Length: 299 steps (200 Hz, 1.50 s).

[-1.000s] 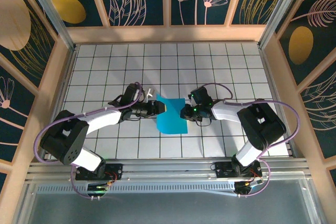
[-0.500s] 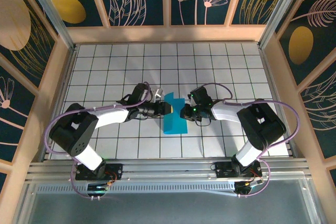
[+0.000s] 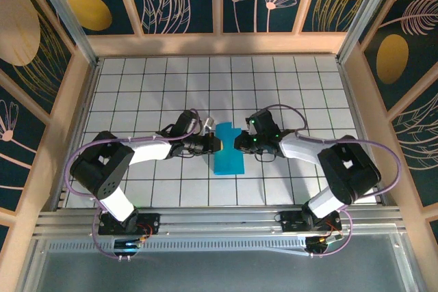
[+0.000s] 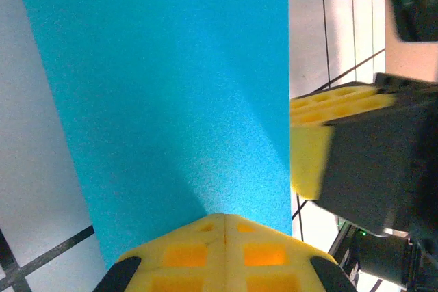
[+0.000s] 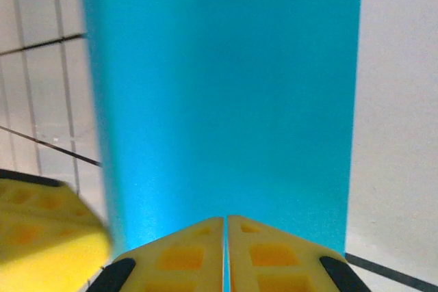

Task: Fold a paper plane with a square sheet of paper (fold left side to right side)
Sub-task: First fold in half a square sheet of paper at the center of the table.

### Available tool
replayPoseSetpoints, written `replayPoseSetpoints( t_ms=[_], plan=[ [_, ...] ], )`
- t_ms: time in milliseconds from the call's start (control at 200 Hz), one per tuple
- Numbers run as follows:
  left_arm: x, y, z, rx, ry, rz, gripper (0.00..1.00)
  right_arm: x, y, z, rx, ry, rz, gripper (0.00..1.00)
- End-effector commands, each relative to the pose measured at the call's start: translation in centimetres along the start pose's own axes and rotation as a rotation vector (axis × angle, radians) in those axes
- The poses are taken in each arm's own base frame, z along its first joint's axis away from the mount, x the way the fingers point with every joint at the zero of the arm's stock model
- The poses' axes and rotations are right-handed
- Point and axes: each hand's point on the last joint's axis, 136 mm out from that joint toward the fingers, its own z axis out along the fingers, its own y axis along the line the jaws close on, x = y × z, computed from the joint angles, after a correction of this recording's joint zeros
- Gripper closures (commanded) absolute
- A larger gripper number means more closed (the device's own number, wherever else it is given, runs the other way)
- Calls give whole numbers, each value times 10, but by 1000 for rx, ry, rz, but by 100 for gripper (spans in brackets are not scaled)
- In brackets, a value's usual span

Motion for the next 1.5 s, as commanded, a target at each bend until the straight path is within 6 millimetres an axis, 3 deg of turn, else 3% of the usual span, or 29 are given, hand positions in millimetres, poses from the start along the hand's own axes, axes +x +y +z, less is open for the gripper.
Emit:
replayPoseSetpoints(
  t_ms=[0, 85, 240, 536, 846, 966, 1061, 1336, 1491],
  plan=[
    [-5, -3, 2, -2, -13, 14, 97, -14, 3, -19, -1, -84, -7, 84],
    [-6, -3, 2, -5, -13, 13, 97, -20, 7, -33, -40, -123, -13, 74],
    [-6, -3, 2, -7, -18, 15, 98, -9, 39, -45, -236, -111, -49, 51],
    [-5, -6, 2, -2, -18, 22, 100, 1, 40, -20, -293, -25, -2, 47],
    [-5, -8, 3, 3, -11, 28, 100, 8, 46, -3, -315, 23, 0, 67],
    [-6, -8, 2, 2, -20, 28, 98, 11, 38, 1, -281, 31, 4, 89],
    [-10, -10, -3, -9, -43, 38, 92, 10, 29, 3, -226, 27, 4, 100],
    [-21, 5, -21, -159, -129, 43, 66, 6, 0, 5, -32, 18, -5, 100],
    [-16, 11, -17, -165, -106, 32, 55, 8, -6, 9, -7, 31, 9, 100]
  ],
)
